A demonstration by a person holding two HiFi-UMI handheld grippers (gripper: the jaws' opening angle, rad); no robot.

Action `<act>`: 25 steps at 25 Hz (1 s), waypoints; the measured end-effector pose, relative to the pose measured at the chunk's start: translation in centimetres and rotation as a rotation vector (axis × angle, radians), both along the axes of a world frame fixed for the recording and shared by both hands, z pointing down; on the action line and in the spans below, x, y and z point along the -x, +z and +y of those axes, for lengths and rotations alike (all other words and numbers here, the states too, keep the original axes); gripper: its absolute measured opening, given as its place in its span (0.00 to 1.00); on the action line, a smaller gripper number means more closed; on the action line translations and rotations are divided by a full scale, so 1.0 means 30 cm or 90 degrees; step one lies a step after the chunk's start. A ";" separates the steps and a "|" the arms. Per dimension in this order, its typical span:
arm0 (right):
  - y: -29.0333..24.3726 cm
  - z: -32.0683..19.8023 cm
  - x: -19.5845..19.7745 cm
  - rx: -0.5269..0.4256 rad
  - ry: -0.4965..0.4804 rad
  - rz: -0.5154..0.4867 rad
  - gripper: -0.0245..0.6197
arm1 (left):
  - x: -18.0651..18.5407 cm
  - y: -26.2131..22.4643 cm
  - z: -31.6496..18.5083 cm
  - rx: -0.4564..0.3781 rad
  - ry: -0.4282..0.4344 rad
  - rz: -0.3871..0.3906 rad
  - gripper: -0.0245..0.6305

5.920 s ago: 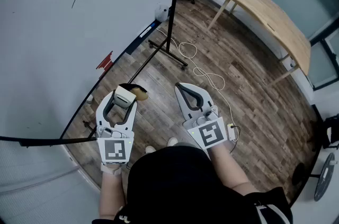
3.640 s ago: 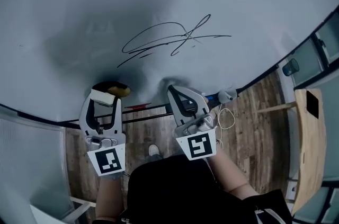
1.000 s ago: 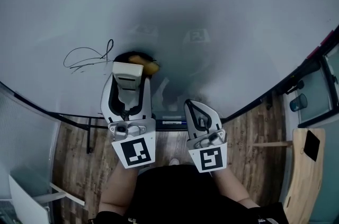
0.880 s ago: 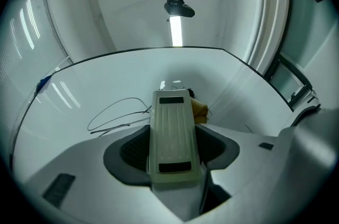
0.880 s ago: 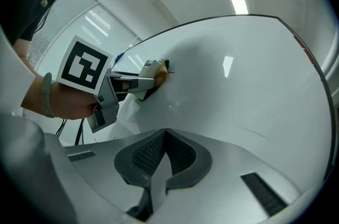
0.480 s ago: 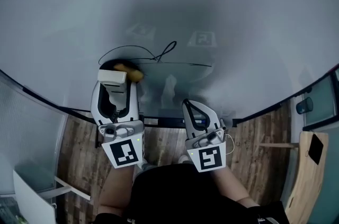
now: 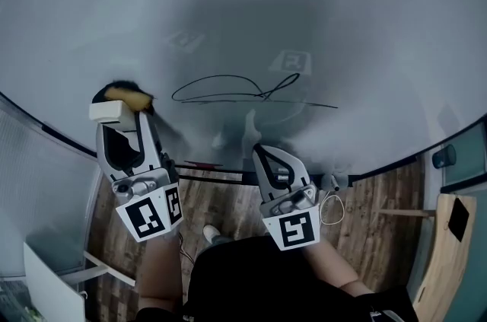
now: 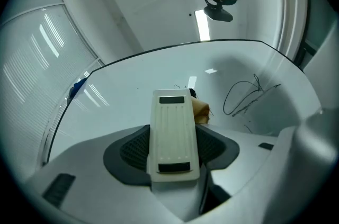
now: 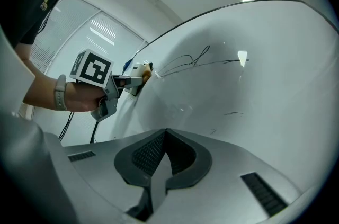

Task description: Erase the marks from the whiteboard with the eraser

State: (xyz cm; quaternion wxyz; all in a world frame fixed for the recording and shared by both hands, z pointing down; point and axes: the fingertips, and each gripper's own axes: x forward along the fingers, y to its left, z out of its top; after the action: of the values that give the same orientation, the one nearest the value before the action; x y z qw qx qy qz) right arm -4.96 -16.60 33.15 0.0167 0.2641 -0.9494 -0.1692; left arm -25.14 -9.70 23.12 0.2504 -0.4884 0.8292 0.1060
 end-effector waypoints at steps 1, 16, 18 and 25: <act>-0.003 -0.004 -0.001 0.002 0.000 -0.007 0.08 | -0.001 0.004 -0.001 -0.006 0.002 0.013 0.44; -0.014 0.035 -0.030 0.003 0.015 -0.016 0.08 | -0.043 -0.027 0.017 -0.083 0.052 0.089 0.43; -0.007 0.045 -0.043 -0.001 0.025 -0.008 0.08 | -0.055 -0.032 0.019 -0.088 0.054 0.084 0.43; 0.033 -0.068 -0.394 -0.003 0.074 -0.003 0.08 | -0.464 -0.054 -0.160 -0.089 0.085 0.028 0.43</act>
State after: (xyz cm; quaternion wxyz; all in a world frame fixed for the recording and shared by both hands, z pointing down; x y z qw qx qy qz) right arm 6.85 -18.62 34.15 0.0234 0.3190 -0.9322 -0.1693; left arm -11.24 -14.50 21.49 0.2579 -0.5215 0.7907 0.1907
